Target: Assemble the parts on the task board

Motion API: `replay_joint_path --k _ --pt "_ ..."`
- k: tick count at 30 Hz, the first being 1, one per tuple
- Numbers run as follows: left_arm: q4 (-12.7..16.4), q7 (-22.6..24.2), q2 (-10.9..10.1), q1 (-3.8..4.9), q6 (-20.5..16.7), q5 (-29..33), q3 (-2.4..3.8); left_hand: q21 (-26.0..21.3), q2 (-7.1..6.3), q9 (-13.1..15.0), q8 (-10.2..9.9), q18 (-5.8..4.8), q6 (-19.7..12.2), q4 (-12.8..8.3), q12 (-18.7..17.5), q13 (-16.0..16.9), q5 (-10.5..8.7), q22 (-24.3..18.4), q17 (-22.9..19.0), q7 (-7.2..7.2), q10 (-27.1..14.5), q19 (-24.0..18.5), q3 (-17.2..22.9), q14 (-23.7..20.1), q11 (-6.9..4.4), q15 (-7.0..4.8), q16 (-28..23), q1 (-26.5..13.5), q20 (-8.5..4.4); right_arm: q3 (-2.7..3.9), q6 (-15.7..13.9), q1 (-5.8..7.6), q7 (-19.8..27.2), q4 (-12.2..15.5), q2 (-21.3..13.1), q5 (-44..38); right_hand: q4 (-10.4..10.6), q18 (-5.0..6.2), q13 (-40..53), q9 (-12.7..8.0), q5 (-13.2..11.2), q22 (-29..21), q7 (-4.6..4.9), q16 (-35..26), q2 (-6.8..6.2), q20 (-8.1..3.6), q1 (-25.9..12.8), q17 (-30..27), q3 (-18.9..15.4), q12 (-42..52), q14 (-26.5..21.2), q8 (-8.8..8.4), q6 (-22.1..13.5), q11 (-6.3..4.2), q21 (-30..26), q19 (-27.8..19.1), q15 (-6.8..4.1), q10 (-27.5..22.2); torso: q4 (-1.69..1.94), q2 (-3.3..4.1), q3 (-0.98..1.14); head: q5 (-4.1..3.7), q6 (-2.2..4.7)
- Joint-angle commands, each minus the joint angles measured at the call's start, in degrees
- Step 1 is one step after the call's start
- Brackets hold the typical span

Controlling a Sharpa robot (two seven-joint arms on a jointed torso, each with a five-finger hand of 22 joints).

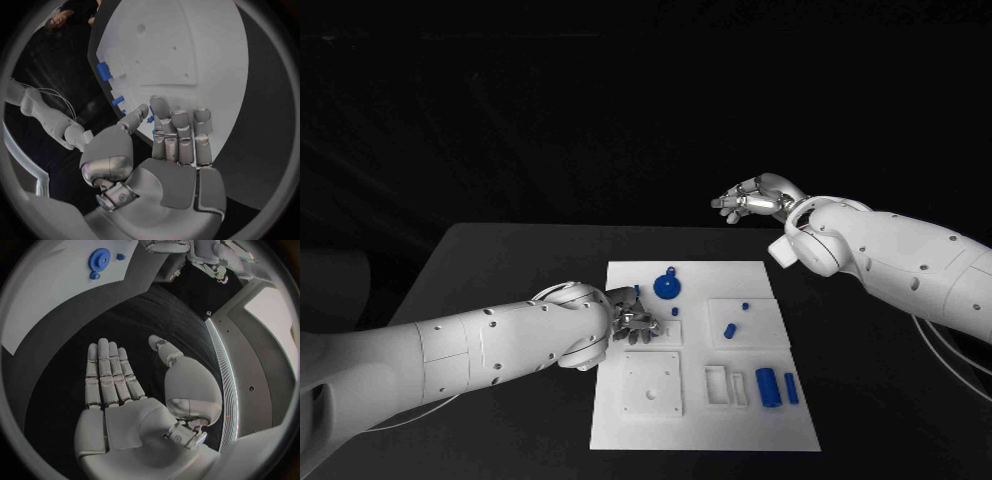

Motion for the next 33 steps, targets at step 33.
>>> replay_joint_path --k 33 --pt "0.6 1.0 -2.4 -0.06 0.0 3.3 4.88 -1.7 7.13 0.0 -2.1 -0.67 -2.0 -5.7 -0.2 -1.1 3.85 0.7 -1.3 0.45 -1.5 -0.4 -3.6 -1.4 0.32 -0.30 -0.6 7.3 -7.13 0.01 0.7 -0.10 0.3 0.0 -0.4 -0.4 0.0 0.71 -0.2 -0.1 0.4 0.1 0.17 0.1 0.30 0.22 -0.2 -0.1 -0.3 0.4 -0.4 0.31 -0.5 0.11 -0.5 -0.3 0.10 -0.2 0.07 -0.03 0.06 -0.20 0.41"
